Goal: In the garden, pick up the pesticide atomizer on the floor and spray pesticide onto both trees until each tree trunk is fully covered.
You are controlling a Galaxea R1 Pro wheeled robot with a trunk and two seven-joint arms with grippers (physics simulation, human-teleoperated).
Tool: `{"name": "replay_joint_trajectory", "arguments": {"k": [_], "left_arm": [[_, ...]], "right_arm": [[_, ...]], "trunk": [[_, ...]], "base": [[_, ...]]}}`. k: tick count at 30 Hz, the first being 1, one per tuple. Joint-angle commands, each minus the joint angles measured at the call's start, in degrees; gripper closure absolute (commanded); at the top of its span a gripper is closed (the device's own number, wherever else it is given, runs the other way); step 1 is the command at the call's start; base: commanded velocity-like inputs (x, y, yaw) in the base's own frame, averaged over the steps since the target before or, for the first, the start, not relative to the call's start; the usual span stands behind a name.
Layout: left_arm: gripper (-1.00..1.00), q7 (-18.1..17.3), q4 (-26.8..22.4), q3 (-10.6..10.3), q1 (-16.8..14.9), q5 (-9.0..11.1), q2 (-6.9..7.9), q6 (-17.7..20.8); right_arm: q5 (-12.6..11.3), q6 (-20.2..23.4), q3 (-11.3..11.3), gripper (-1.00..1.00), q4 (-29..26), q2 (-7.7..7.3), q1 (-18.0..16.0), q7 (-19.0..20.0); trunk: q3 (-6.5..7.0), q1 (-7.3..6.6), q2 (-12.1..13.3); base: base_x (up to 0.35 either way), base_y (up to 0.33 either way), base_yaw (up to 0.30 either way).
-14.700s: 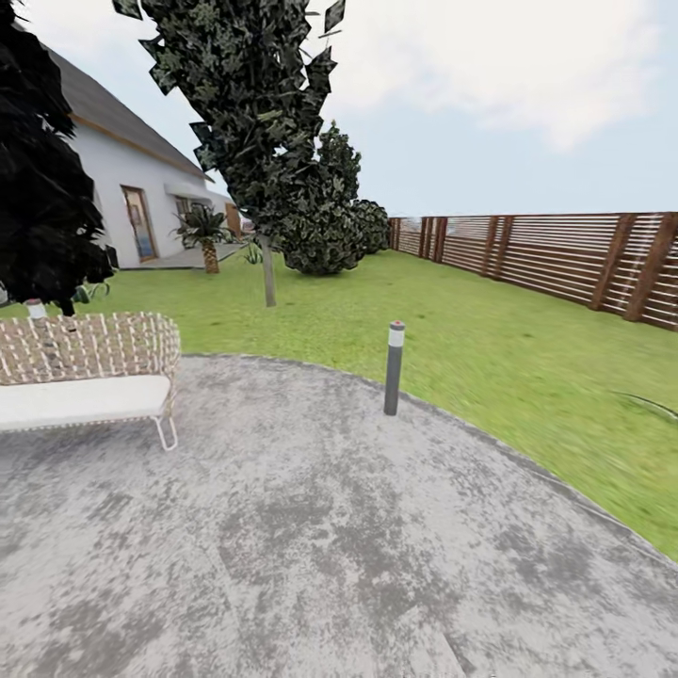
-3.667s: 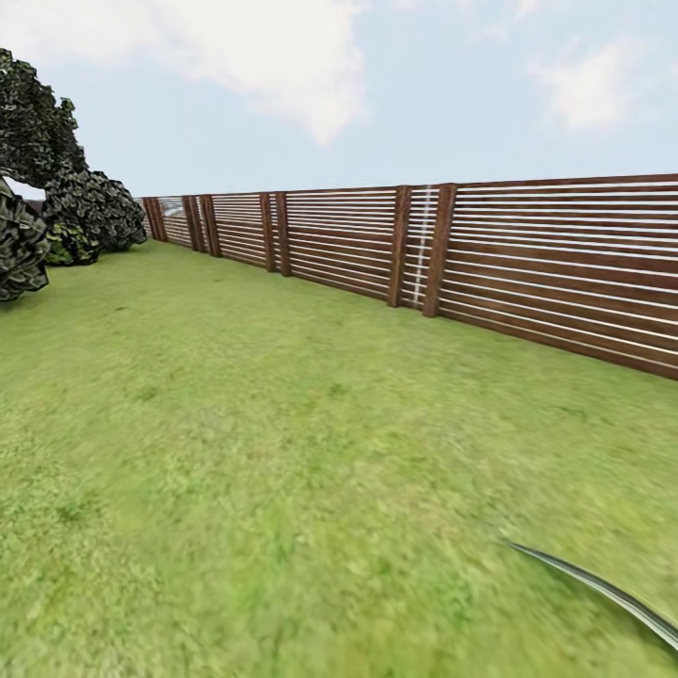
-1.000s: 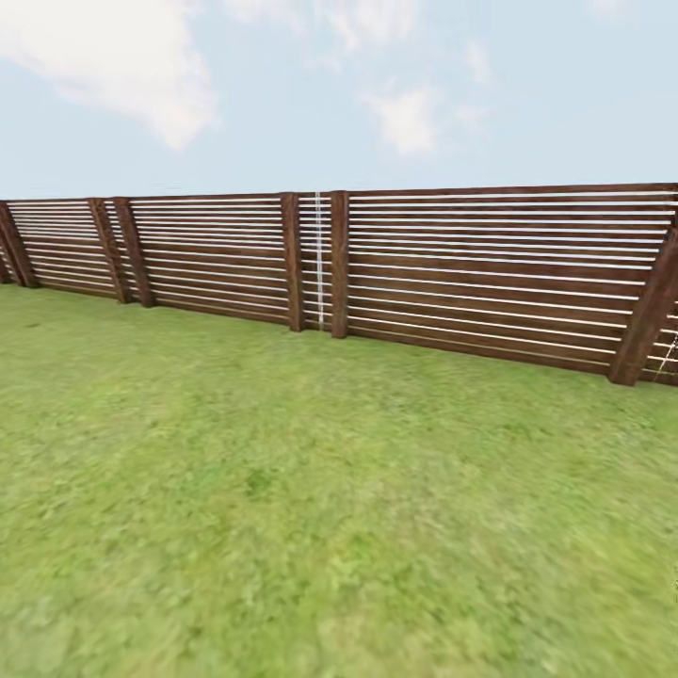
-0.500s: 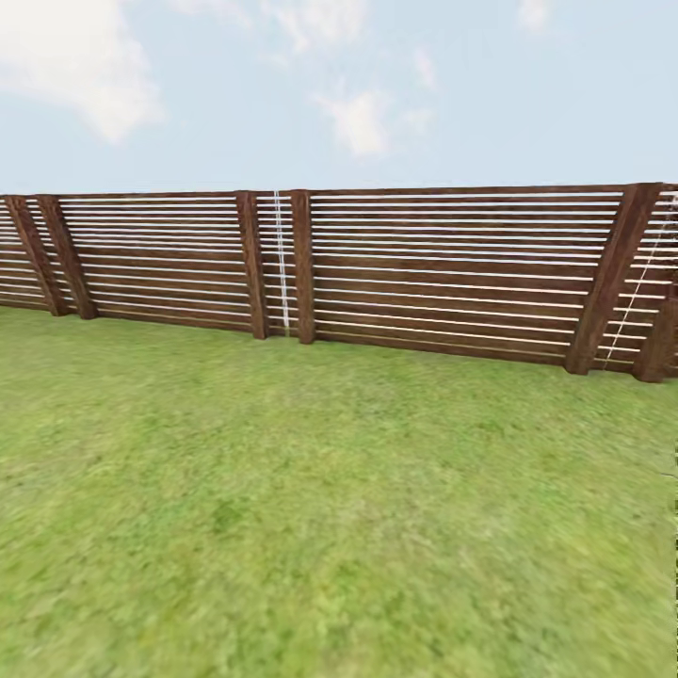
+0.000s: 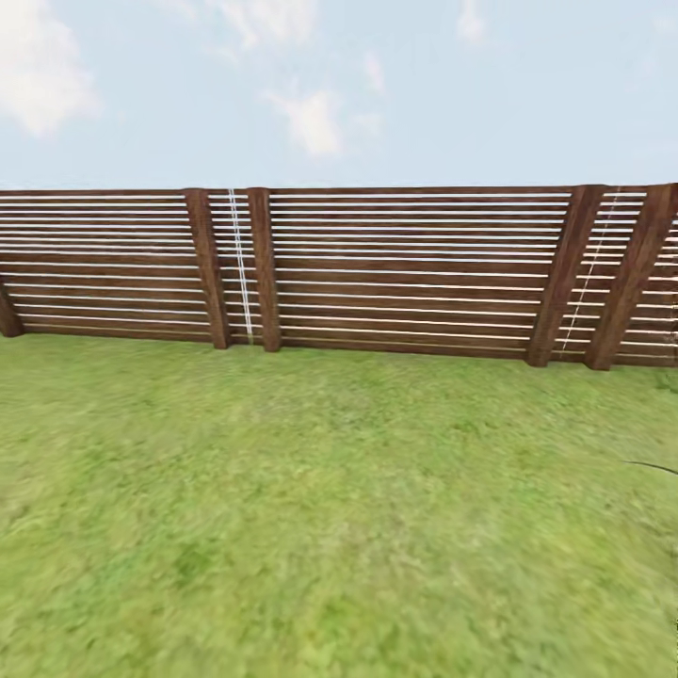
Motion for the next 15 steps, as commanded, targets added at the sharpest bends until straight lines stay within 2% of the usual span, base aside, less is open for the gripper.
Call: {"name": "replay_joint_trajectory", "arguments": {"k": [1, 12, 15], "left_arm": [[-1.0, 0.04, 0.03, -0.06, -0.02, 0.27, 0.01, -0.18], [-1.0, 0.04, 0.03, -0.06, -0.02, 0.27, 0.01, -0.2], [-1.0, 0.04, 0.03, -0.06, -0.02, 0.27, 0.0, -0.18]], "right_arm": [[0.36, -0.19, -0.15, -1.0, 0.04, 0.03, -0.05, -0.02], [0.38, -0.17, -0.15, -1.0, 0.04, 0.05, -0.05, -0.02], [0.37, -0.17, -0.15, -1.0, 0.04, 0.05, -0.05, -0.02]], "trunk": [[-0.06, 0.03, -0.02], [-0.06, 0.03, -0.02], [-0.06, 0.03, -0.02]], "base": [[0.334, 0.173, -0.264], [0.334, 0.173, -0.262], [0.334, 0.173, -0.098]]}}
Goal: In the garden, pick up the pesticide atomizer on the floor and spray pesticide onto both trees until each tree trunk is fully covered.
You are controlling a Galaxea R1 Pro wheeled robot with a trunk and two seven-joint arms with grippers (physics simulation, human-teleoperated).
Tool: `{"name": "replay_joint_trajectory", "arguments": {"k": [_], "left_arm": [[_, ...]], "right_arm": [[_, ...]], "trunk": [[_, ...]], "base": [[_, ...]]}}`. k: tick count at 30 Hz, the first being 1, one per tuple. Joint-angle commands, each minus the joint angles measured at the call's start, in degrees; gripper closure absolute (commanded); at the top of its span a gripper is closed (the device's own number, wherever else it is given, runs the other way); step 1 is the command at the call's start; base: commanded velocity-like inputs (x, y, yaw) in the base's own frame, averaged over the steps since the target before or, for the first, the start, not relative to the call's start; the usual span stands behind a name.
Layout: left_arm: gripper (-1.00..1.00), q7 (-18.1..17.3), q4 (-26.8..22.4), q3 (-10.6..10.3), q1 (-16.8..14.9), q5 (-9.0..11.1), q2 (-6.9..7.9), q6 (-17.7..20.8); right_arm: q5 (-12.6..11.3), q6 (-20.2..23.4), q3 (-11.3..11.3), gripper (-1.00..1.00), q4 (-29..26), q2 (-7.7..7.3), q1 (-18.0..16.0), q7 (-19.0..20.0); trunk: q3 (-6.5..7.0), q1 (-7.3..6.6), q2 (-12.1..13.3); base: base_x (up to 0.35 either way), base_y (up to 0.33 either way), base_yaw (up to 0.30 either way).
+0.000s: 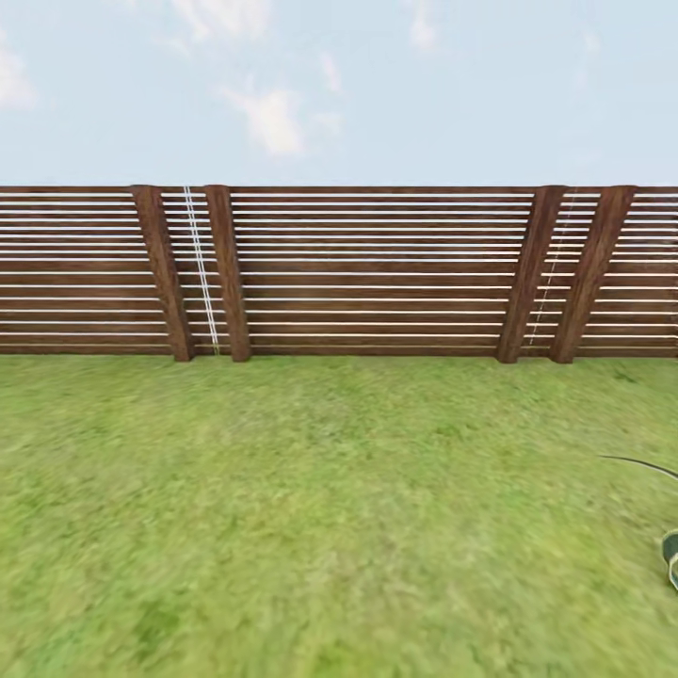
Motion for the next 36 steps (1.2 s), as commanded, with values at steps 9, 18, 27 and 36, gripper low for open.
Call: {"name": "replay_joint_trajectory", "arguments": {"k": [9, 18, 27, 36], "left_arm": [[-1.0, 0.04, 0.05, -0.07, -0.03, 0.21, -0.06, -0.23], [-1.0, 0.04, 0.05, -0.07, -0.03, 0.19, -0.07, -0.26], [-1.0, 0.04, 0.05, -0.07, -0.03, 0.26, -0.01, -0.23], [-1.0, 0.04, 0.05, -0.07, -0.03, 0.27, 0.02, -0.18]], "right_arm": [[0.33, -0.25, -0.16, -1.0, 0.02, 0.03, -0.03, -0.02], [0.35, -0.17, -0.16, -1.0, 0.02, 0.02, -0.03, -0.02], [0.33, -0.17, -0.16, -1.0, 0.02, 0.02, -0.03, -0.02], [0.37, -0.16, -0.16, -1.0, 0.02, 0.01, -0.03, -0.02]], "trunk": [[-0.06, 0.03, -0.02], [-0.06, 0.03, -0.02], [-0.06, 0.03, -0.02], [-0.06, 0.03, -0.02]], "base": [[0.334, 0.173, -0.011], [0.334, 0.168, -0.118], [0.334, 0.167, -0.255], [0.334, 0.167, -0.263]]}}
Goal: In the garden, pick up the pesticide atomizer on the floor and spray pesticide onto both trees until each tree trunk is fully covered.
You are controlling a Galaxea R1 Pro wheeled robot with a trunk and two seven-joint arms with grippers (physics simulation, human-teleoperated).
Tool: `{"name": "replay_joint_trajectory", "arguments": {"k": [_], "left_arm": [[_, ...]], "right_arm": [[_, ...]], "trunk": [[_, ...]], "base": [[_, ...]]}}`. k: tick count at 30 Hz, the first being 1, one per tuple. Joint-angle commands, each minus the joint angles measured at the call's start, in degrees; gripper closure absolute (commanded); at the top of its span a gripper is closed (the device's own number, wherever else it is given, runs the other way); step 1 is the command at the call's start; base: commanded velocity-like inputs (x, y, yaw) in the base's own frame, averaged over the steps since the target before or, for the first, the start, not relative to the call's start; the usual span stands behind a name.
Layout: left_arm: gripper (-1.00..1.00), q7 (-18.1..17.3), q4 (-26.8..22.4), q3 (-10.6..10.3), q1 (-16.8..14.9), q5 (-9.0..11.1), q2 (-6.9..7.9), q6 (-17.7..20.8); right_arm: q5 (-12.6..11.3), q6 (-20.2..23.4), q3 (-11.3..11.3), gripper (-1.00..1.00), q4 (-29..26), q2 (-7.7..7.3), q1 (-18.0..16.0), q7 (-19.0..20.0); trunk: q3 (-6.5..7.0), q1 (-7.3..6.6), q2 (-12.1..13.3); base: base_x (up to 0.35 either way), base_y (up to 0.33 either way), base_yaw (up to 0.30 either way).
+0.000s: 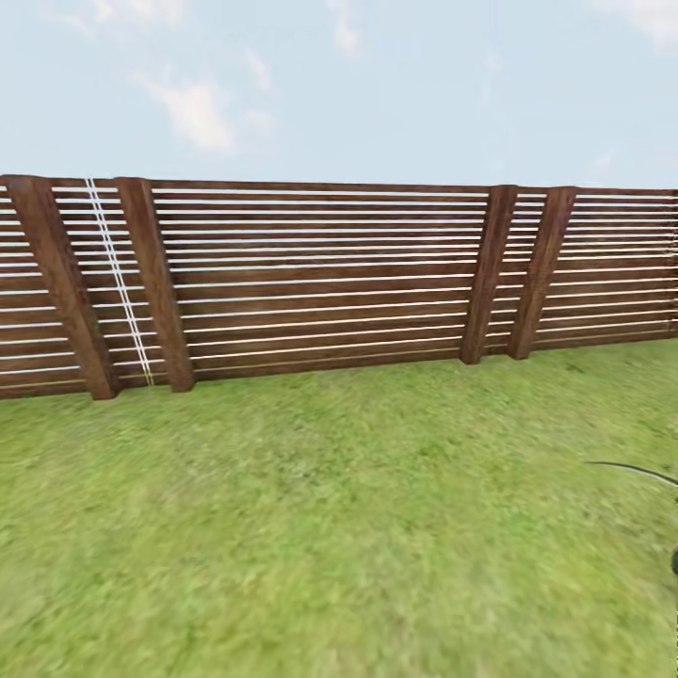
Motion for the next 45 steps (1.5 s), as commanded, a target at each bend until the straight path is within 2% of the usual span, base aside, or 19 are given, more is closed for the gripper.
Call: {"name": "replay_joint_trajectory", "arguments": {"k": [1, 16, 45], "left_arm": [[-1.0, 0.04, 0.03, -0.06, -0.02, 0.27, 0.01, -0.19], [-1.0, 0.04, 0.03, -0.06, -0.02, 0.21, 0.01, -0.25], [-1.0, 0.04, 0.03, -0.06, -0.02, 0.18, 0.01, -0.26]], "right_arm": [[0.38, -0.17, -0.15, -1.0, 0.04, 0.03, -0.05, -0.02], [0.36, -0.18, -0.19, -1.0, 0.04, 0.04, -0.05, -0.02], [0.34, -0.17, -0.24, -1.0, 0.04, 0.03, -0.05, -0.02]], "trunk": [[-0.06, 0.03, -0.02], [-0.22, 0.03, -0.02], [-2.21, 0.03, -0.02]], "base": [[0.334, 0.167, -0.263], [0.334, 0.166, -0.258], [0.334, 0.148, -0.191]]}}
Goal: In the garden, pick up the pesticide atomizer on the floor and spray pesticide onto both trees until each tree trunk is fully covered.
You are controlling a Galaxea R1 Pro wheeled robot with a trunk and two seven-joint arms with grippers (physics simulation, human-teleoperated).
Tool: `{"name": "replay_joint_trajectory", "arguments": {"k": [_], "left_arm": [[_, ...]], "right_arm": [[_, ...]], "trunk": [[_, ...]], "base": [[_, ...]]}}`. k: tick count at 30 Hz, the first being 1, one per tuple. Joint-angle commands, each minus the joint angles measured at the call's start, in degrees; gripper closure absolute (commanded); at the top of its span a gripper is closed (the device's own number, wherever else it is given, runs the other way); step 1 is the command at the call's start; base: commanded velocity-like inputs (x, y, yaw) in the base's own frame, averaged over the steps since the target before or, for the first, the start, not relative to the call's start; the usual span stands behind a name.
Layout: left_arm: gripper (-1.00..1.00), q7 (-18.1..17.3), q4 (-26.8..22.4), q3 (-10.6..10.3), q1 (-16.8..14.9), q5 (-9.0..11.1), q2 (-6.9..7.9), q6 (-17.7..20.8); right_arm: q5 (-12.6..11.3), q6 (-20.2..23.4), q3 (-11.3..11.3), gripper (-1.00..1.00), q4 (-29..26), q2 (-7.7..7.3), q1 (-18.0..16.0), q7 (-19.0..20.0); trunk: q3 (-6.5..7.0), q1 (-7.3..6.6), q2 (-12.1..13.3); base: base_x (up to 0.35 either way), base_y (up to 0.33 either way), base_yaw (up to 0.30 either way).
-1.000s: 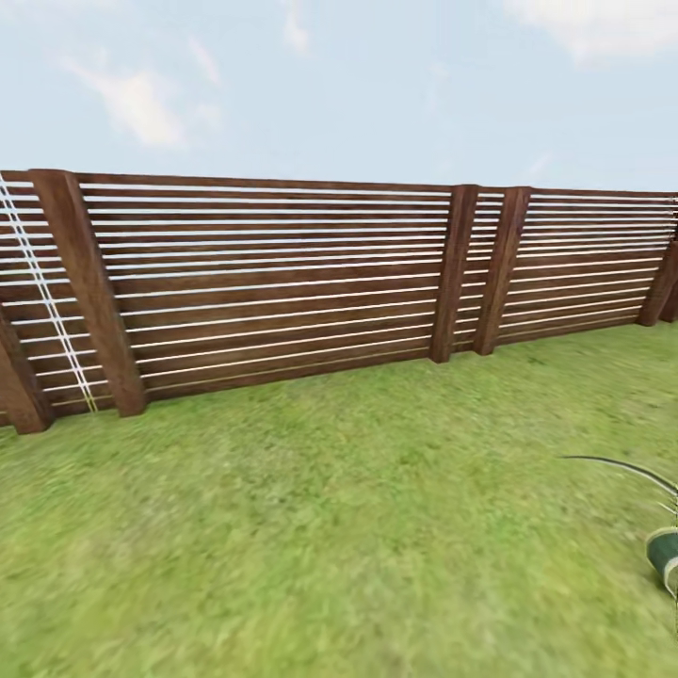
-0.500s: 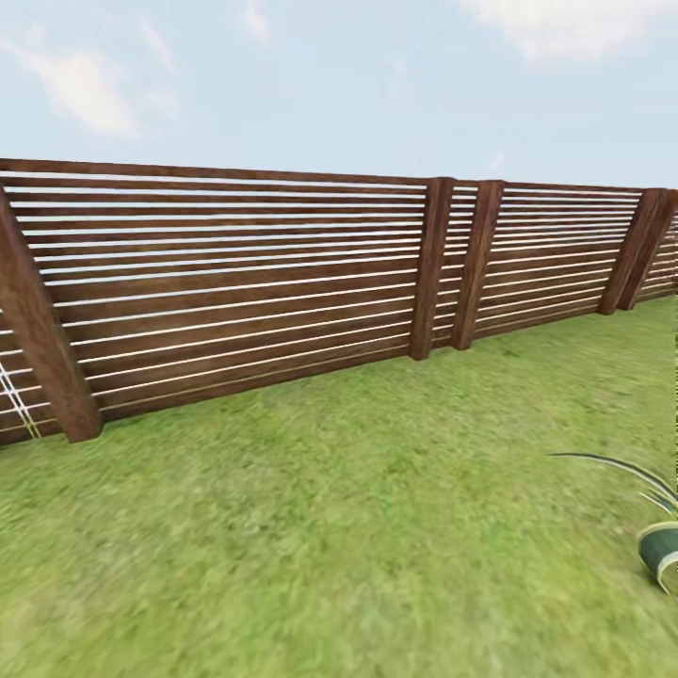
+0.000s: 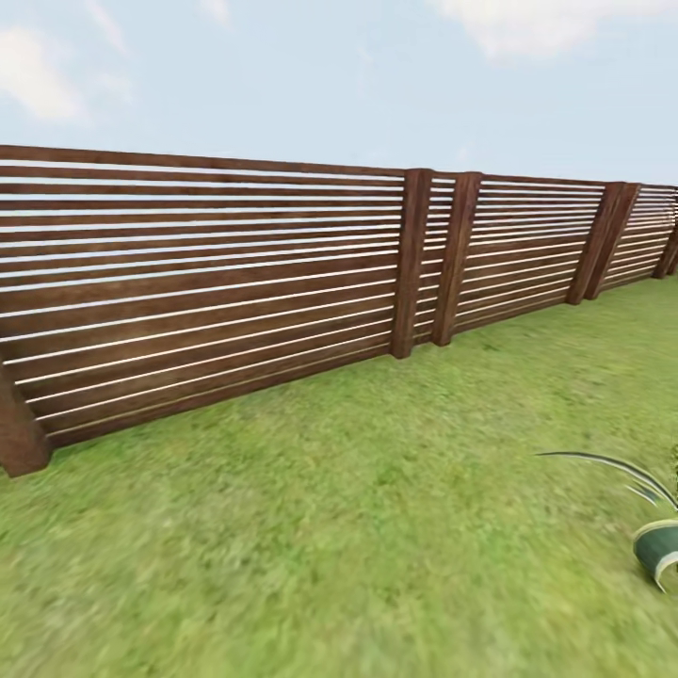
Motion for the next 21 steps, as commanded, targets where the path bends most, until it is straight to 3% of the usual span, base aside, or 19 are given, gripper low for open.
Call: {"name": "replay_joint_trajectory", "arguments": {"k": [1, 21], "left_arm": [[-1.0, 0.04, 0.04, -0.05, -0.02, 0.26, 0.01, -0.18], [-1.0, 0.04, 0.04, -0.05, -0.02, 0.26, 0.01, -0.18]], "right_arm": [[0.37, -0.17, -0.16, -1.0, 0.04, 0.02, -0.04, -0.02], [0.34, -0.17, -0.16, -1.0, 0.04, 0.04, -0.04, -0.02]], "trunk": [[-0.13, 0.03, -0.02], [-1.58, 0.03, -0.02]], "base": [[0.334, 0.135, -0.184], [0.334, 0.122, -0.184]]}}
